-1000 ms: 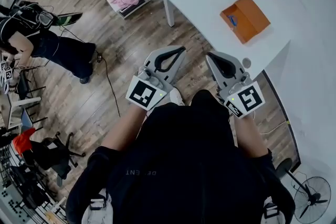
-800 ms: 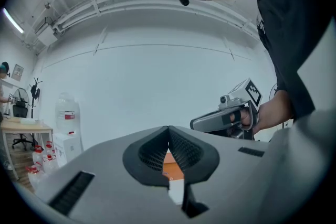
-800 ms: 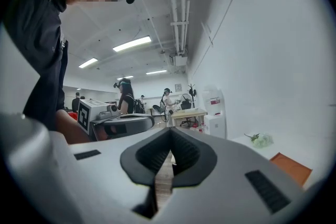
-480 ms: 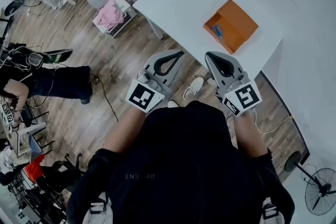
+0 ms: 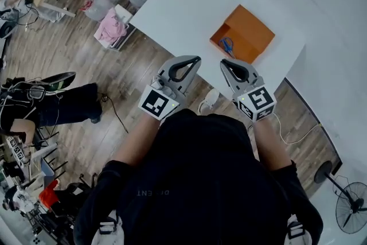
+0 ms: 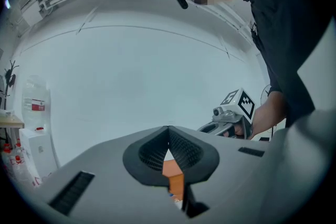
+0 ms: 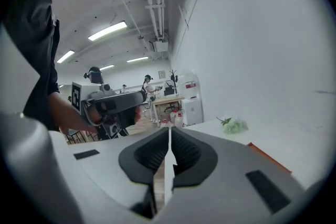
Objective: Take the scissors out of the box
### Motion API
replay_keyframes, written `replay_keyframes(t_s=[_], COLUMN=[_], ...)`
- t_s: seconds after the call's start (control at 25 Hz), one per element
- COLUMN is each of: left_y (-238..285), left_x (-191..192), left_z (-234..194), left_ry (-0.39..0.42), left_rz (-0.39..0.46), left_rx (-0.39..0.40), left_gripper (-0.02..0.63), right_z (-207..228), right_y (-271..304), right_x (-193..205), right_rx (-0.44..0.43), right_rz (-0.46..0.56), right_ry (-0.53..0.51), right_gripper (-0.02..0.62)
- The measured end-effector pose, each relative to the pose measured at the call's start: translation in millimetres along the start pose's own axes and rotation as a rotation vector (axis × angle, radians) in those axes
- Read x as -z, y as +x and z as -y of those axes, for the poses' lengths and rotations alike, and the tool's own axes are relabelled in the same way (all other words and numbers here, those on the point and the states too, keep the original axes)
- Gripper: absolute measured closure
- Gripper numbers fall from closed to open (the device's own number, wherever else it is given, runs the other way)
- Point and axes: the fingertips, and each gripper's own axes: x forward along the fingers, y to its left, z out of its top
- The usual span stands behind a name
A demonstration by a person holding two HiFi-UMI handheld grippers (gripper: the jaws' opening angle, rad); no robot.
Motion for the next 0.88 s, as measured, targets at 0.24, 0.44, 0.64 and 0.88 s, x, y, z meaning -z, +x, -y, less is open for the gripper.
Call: replay_keyframes(t_s=[0.24,0.44,0.64,0.88], left_y=[42,66,88,110], left_x=[21,30,39,47], left_z=[-14,-20,-36,-48], left_ry=[-0.036,-0.041,-0.065,-0.065], left_rz=[-0.031,-0.014,-0.002,-0.004], left_rx=[0.009,0.058,0.115,0.196], left_gripper=[0.588,0.588,0.588,0.588], right_z=[42,75,103,130], right_y=[19,33,51,65], right_x=[27,55,79,109], right_rx=[0.003,0.058,0.109,0.178], right_rz=[-0.067,-0.152,-0.225,-0.317], right_ry=[0.035,0.068,0.092,0.128], right_gripper=[0.571,0.586,0.578,0.571])
